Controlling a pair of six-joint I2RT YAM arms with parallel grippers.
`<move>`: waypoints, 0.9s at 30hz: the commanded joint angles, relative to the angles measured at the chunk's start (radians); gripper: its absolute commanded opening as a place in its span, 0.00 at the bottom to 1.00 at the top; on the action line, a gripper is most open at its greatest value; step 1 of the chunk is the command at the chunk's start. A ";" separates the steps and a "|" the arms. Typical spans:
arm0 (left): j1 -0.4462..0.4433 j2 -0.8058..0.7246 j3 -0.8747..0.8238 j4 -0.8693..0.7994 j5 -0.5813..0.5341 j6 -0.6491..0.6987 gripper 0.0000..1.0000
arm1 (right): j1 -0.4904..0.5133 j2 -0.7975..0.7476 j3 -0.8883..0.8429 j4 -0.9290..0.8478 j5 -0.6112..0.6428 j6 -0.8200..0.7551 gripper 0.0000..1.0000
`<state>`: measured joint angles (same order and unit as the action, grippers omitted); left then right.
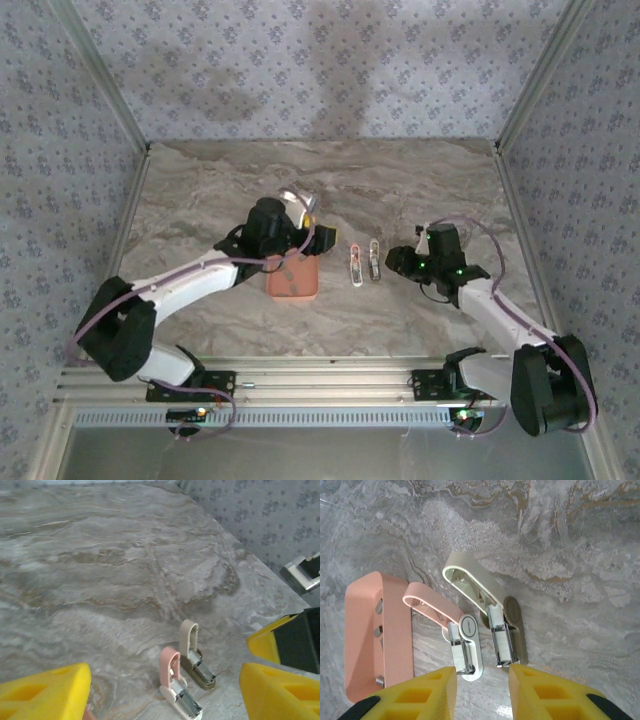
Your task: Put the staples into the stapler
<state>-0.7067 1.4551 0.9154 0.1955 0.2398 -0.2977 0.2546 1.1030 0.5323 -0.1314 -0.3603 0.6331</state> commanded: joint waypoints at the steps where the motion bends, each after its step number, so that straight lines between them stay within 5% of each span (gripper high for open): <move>1: 0.008 0.072 0.118 -0.156 0.152 0.080 0.77 | -0.005 -0.038 -0.034 0.003 -0.043 0.028 0.34; 11: -0.002 0.355 0.483 -0.481 0.287 0.189 0.72 | -0.008 -0.034 -0.121 0.076 -0.077 0.092 0.38; 27: -0.035 0.679 0.923 -0.778 0.375 0.273 0.65 | -0.013 0.116 -0.149 0.227 -0.120 0.139 0.38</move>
<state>-0.7277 2.0991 1.7721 -0.4980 0.5755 -0.0597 0.2481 1.1995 0.3885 0.0532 -0.4583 0.7559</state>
